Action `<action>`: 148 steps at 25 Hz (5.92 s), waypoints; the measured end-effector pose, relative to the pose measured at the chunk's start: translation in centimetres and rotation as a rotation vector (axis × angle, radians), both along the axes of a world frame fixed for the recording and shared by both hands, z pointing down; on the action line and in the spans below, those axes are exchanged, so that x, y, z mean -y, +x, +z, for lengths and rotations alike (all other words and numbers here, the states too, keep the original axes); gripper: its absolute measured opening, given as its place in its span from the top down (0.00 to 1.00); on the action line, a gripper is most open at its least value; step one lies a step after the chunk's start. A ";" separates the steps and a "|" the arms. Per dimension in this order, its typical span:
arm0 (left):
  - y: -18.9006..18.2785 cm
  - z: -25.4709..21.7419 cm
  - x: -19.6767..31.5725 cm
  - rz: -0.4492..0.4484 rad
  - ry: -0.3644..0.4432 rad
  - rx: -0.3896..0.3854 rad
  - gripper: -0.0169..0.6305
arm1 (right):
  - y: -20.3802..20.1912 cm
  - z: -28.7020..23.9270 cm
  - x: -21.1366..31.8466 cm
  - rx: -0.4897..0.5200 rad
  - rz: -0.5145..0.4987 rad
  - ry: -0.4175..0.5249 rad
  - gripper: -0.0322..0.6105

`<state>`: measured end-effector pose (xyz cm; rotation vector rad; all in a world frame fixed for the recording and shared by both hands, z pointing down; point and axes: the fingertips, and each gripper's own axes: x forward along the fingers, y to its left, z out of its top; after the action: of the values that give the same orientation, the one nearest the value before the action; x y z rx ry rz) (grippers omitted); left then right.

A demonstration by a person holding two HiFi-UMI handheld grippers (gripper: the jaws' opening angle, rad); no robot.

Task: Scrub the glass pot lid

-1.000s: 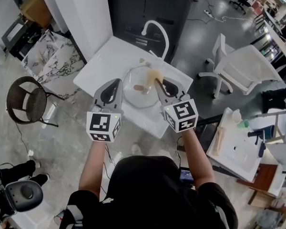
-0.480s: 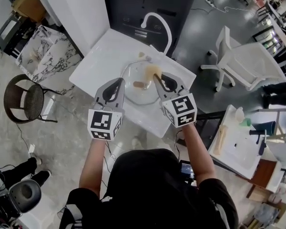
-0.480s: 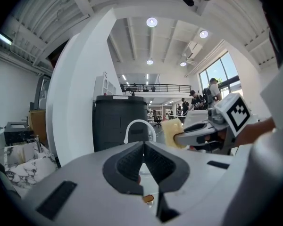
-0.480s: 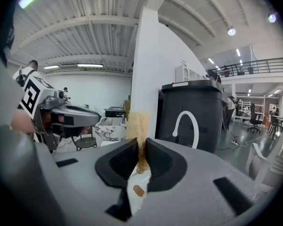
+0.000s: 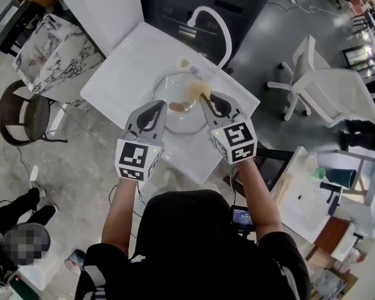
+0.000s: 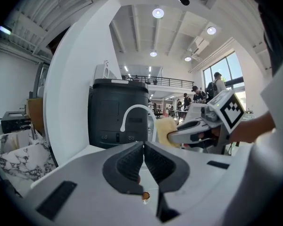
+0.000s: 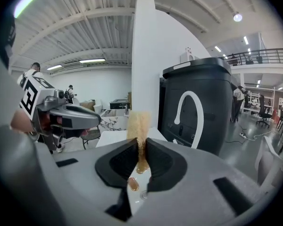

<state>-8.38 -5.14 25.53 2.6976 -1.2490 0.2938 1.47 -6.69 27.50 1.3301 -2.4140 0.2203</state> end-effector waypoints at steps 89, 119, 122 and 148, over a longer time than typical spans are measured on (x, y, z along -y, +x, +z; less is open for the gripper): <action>5.8 32.7 5.2 0.077 -0.557 0.361 0.49 | 5.2 23.6 5.6 -0.390 -0.327 -0.352 0.91; 5.6 32.8 5.2 0.087 -0.574 0.335 0.48 | 5.5 25.8 9.7 -0.626 -0.308 -0.276 0.91; 5.6 32.8 5.2 0.088 -0.578 0.337 0.48 | 5.5 25.7 9.7 -0.626 -0.310 -0.265 0.91; 5.8 33.0 5.2 0.089 -0.574 0.313 0.48 | 5.1 26.7 6.8 -0.667 -0.352 -0.223 0.91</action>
<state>-2.62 -10.38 58.51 2.2591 -0.9200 0.9540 6.54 -13.49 54.17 0.7070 -1.9307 -0.0484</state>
